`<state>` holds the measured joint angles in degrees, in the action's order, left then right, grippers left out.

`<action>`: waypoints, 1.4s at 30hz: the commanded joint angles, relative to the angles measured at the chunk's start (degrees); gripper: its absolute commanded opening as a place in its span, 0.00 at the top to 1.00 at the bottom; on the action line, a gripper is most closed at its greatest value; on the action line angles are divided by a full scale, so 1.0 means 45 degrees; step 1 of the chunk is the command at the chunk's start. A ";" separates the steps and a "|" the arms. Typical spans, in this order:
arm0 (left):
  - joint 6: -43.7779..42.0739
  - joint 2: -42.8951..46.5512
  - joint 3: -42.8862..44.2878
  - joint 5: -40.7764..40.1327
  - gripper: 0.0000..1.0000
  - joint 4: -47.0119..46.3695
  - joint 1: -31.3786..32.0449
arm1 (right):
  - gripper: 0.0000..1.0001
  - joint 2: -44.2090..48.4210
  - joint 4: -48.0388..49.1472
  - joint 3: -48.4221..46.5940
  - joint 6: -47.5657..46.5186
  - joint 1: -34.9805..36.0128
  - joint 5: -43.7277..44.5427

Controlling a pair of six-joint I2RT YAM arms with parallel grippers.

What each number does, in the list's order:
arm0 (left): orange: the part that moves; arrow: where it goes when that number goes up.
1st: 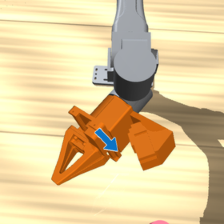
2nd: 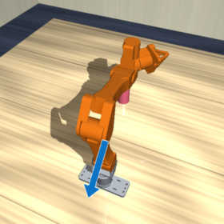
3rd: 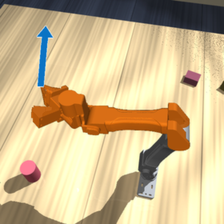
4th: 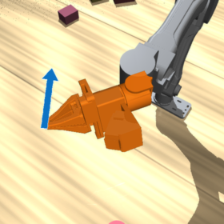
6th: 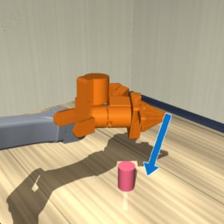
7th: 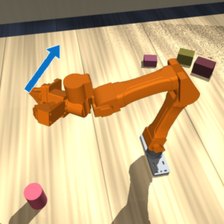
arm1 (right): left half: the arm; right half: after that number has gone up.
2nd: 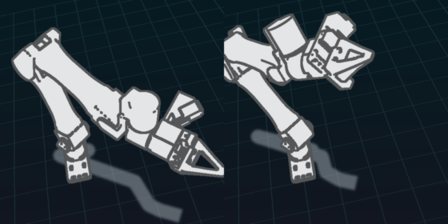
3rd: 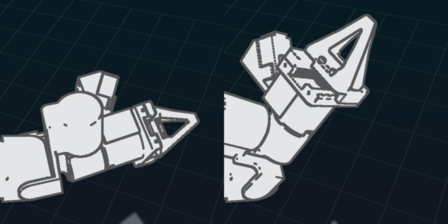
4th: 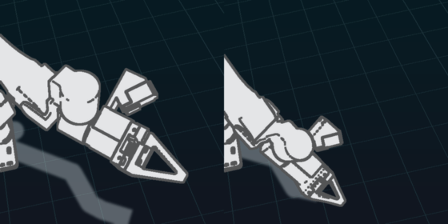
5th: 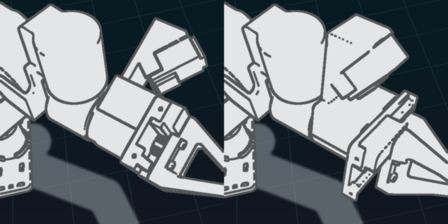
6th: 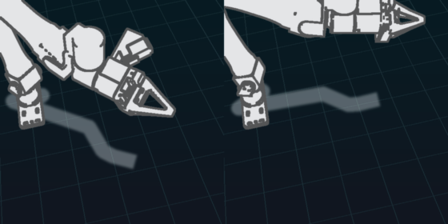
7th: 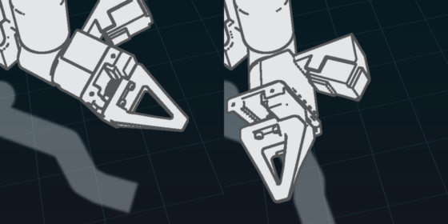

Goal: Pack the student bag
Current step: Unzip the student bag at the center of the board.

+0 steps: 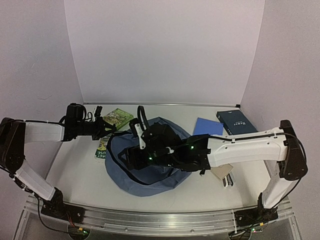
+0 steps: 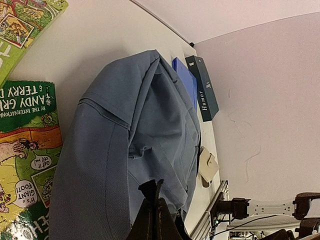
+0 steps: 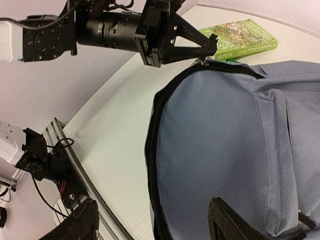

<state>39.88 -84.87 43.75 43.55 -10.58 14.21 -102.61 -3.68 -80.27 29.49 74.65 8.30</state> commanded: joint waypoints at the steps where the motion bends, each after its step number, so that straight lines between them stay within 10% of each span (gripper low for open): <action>1: -0.0200 0.0980 -0.0173 0.0441 1.00 -0.0698 0.0073 | 0.27 -0.1249 -0.0273 -0.1431 -0.0369 -0.0043 0.0573; 17: -0.0215 0.1646 -0.0389 0.0209 1.00 -0.0253 0.0185 | 0.36 -0.4641 -0.1272 -0.5018 -0.0578 -0.0189 0.1489; 30: -0.0207 0.1450 0.0020 -0.0864 1.00 0.0863 0.0187 | 0.99 -0.3913 -0.1428 -0.4595 -0.0350 -0.0300 0.2462; 42: -0.0012 -0.0111 0.1221 -0.1152 1.00 0.0930 0.0194 | 1.00 -0.0959 -0.0718 -0.1760 -0.1218 -0.0189 0.0664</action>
<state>39.53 -82.97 44.63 39.39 -4.44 15.24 -114.20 -9.09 -91.85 26.37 73.46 15.75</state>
